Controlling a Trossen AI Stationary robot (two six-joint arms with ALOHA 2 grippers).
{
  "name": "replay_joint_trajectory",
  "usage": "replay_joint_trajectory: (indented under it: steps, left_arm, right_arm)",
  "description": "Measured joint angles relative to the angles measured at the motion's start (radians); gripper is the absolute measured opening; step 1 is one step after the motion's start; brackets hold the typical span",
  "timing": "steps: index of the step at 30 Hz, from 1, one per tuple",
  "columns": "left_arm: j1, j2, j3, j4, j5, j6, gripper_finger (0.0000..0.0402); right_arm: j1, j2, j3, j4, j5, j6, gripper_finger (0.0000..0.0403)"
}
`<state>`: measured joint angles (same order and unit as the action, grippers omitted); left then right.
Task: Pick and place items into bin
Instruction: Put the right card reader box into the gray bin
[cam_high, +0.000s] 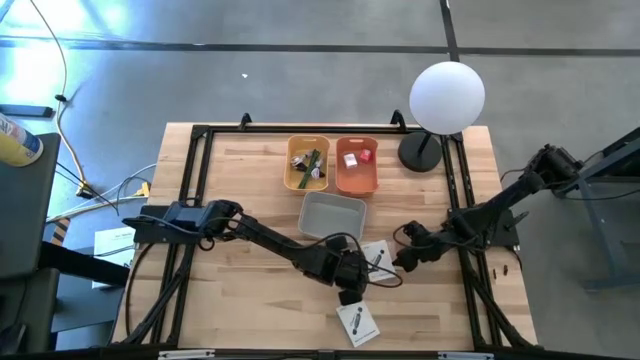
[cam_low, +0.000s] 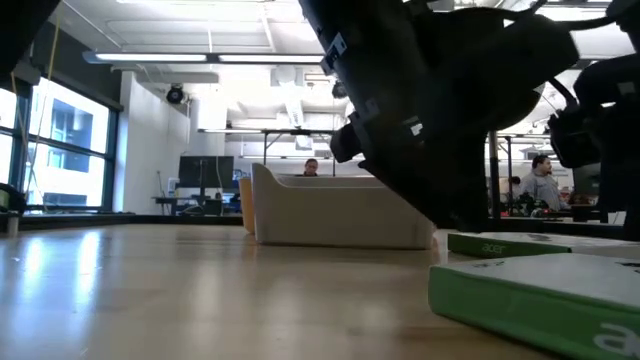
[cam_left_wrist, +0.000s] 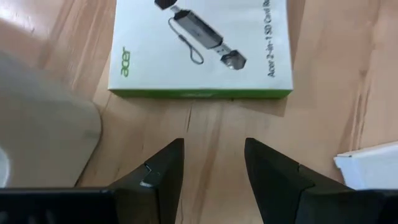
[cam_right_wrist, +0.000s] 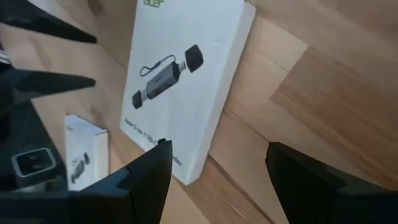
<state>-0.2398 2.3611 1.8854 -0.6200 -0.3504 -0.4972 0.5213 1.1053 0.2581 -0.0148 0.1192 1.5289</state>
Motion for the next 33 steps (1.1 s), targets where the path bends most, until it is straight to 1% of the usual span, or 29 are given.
replay_joint_trajectory:
  steps: [3,9,17,21,25,33]
  left_arm:
    - [0.005,0.0,0.0,0.027,0.003,0.003,0.0156]
    - [0.021,0.009,0.0,0.083,0.042,0.019,0.0156]
    - [0.039,0.021,0.0,0.088,0.073,0.019,0.0156]
    - [0.044,0.027,0.0,0.101,0.095,0.045,0.0156]
    - [0.044,0.033,0.0,0.096,0.1,0.047,0.0156]
    - [0.052,0.031,0.0,0.097,0.1,0.048,0.0156]
  right_arm:
    - [0.0,0.0,-0.027,0.052,0.003,0.017,0.0247]
    - [-0.013,0.0,-0.034,0.06,0.001,0.022,0.0247]
    - [-0.046,0.0,-0.034,0.065,-0.004,0.002,0.0247]
    - [-0.058,0.0,-0.034,0.068,-0.01,-0.005,0.0247]
    - [-0.058,0.0,-0.033,0.092,-0.004,-0.011,0.0247]
    - [-0.067,0.0,-0.033,0.085,-0.002,-0.011,0.0247]
